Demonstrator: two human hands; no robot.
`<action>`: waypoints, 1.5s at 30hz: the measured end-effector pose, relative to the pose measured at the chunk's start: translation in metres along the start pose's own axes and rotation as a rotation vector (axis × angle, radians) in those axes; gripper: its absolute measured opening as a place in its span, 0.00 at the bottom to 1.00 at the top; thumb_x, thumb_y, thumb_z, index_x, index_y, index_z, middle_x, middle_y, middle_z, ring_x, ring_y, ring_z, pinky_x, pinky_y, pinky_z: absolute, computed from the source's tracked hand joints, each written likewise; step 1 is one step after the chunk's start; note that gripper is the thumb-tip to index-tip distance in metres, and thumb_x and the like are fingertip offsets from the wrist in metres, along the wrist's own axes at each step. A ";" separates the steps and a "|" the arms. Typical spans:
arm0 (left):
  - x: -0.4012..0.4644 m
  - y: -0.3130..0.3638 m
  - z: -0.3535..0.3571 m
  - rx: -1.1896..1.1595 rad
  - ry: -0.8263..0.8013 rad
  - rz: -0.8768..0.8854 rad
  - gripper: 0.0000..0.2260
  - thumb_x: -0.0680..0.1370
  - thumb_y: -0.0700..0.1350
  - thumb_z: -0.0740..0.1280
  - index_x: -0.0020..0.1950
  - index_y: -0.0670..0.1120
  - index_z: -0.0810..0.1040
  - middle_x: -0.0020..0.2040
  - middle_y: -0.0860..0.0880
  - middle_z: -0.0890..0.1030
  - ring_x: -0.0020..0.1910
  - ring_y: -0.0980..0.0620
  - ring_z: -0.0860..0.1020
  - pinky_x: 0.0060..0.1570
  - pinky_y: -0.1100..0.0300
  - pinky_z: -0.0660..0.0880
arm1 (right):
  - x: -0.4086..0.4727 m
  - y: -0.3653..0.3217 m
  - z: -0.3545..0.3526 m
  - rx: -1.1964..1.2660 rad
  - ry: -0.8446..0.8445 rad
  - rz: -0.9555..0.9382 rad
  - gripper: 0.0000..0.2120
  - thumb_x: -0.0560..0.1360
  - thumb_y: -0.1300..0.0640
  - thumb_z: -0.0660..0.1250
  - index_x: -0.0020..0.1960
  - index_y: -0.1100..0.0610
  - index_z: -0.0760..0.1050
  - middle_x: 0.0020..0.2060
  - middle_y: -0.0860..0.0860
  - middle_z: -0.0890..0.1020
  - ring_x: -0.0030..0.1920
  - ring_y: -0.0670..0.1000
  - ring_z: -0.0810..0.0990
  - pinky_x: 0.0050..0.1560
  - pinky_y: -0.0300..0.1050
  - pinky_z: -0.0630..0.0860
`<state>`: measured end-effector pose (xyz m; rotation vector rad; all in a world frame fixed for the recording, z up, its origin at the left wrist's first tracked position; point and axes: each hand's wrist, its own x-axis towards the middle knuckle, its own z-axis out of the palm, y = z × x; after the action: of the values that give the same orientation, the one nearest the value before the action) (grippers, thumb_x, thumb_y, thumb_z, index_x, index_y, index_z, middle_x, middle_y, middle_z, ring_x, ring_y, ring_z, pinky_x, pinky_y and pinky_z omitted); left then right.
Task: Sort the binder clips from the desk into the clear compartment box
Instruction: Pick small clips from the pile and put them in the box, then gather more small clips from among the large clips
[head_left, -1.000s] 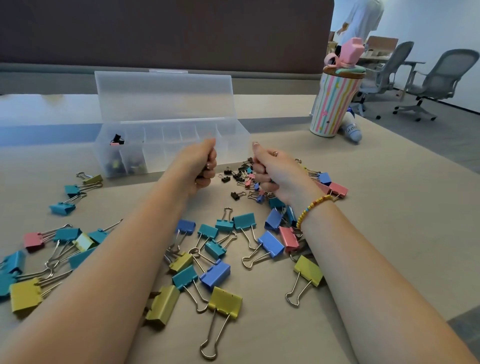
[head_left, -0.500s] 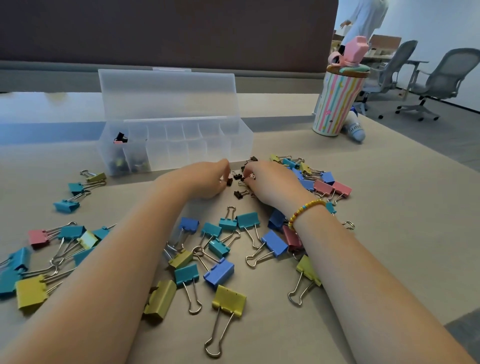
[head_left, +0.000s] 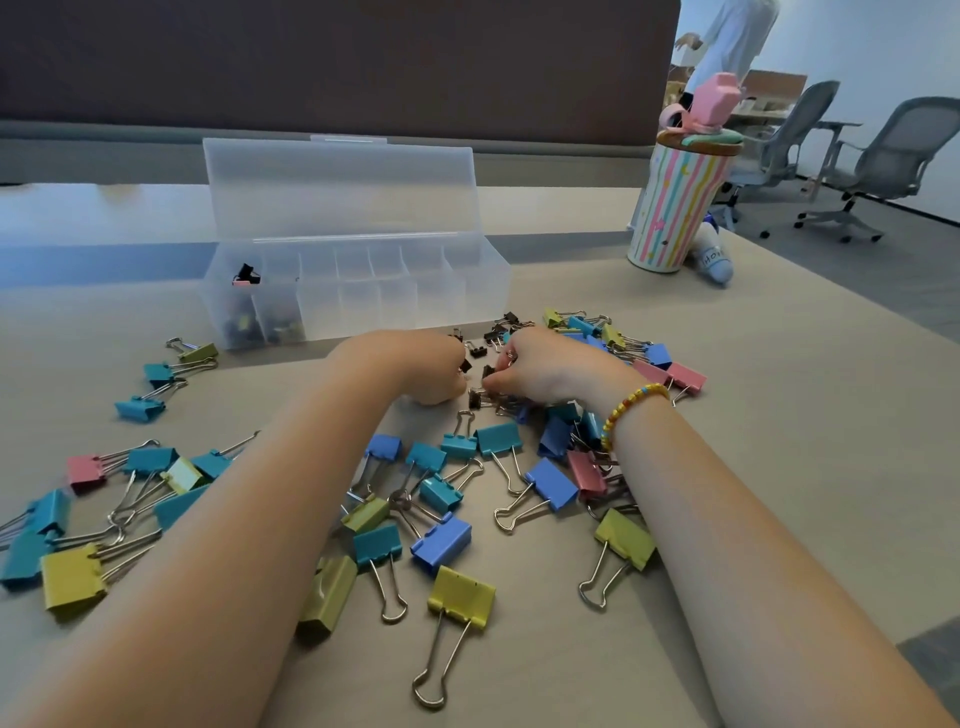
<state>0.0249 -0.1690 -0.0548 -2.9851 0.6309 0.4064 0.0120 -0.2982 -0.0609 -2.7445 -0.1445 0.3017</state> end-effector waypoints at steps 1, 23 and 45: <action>0.001 0.000 0.001 -0.009 0.009 0.000 0.14 0.82 0.46 0.54 0.39 0.41 0.68 0.32 0.46 0.66 0.31 0.51 0.64 0.31 0.61 0.62 | -0.001 -0.001 0.001 0.015 -0.003 0.002 0.12 0.77 0.54 0.63 0.52 0.62 0.79 0.42 0.55 0.79 0.40 0.50 0.74 0.36 0.39 0.70; -0.031 -0.031 -0.019 -2.196 0.136 0.091 0.07 0.76 0.40 0.51 0.39 0.45 0.65 0.24 0.51 0.64 0.19 0.57 0.61 0.17 0.72 0.53 | -0.015 -0.024 -0.026 1.719 -0.318 -0.261 0.11 0.79 0.56 0.49 0.39 0.56 0.64 0.24 0.47 0.65 0.20 0.42 0.61 0.17 0.31 0.53; -0.004 -0.176 -0.048 -2.277 0.819 -0.268 0.15 0.77 0.44 0.49 0.31 0.46 0.65 0.23 0.51 0.66 0.18 0.56 0.62 0.17 0.70 0.54 | 0.123 -0.191 -0.004 1.556 0.036 0.118 0.12 0.78 0.61 0.50 0.36 0.55 0.61 0.27 0.50 0.63 0.20 0.45 0.60 0.17 0.32 0.55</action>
<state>0.1049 -0.0122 -0.0062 -5.0031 -1.5809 -0.9842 0.1212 -0.1055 -0.0085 -1.2083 0.1998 0.2268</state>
